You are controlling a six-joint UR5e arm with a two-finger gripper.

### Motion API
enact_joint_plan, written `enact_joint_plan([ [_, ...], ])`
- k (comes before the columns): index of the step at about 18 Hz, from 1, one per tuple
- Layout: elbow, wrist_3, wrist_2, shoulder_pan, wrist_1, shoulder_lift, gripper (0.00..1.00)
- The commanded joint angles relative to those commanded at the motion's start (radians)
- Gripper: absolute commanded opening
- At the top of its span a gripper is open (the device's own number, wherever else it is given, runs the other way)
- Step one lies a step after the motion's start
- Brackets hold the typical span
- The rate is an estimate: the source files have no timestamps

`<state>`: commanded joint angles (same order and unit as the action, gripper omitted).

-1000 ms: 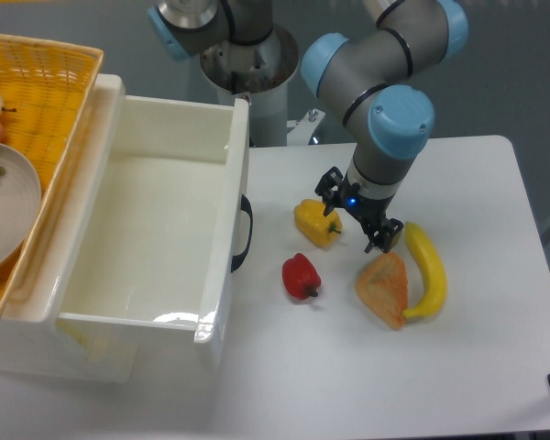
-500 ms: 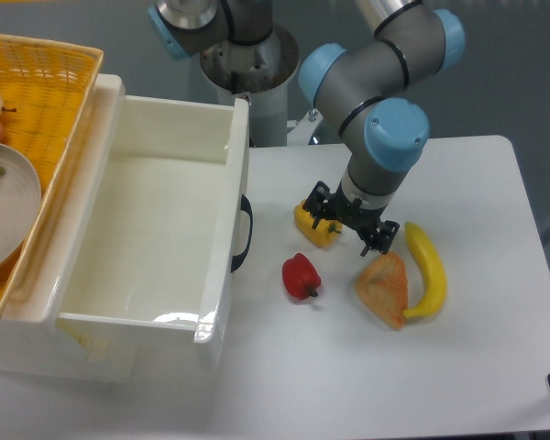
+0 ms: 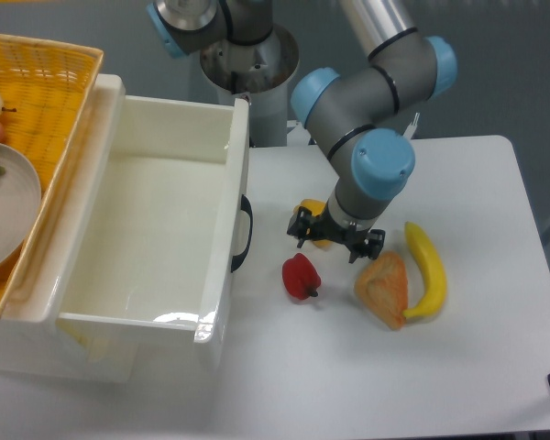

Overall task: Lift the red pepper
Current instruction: 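Lower the open gripper around the red bell pepper, then close the gripper on the red bell pepper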

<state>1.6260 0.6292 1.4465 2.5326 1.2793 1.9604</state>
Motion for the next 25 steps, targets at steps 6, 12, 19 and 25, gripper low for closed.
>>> enact_joint_plan([
  [6, 0.002, -0.081, 0.003, -0.014, -0.031, 0.034, 1.00],
  [12, 0.000, -0.101, 0.003, -0.017, -0.057, 0.068, 1.00],
  [19, 0.002, -0.128, 0.011, -0.048, -0.110, 0.123, 1.00],
  [25, 0.005, -0.124, 0.017, -0.048, -0.110, 0.120, 1.00],
])
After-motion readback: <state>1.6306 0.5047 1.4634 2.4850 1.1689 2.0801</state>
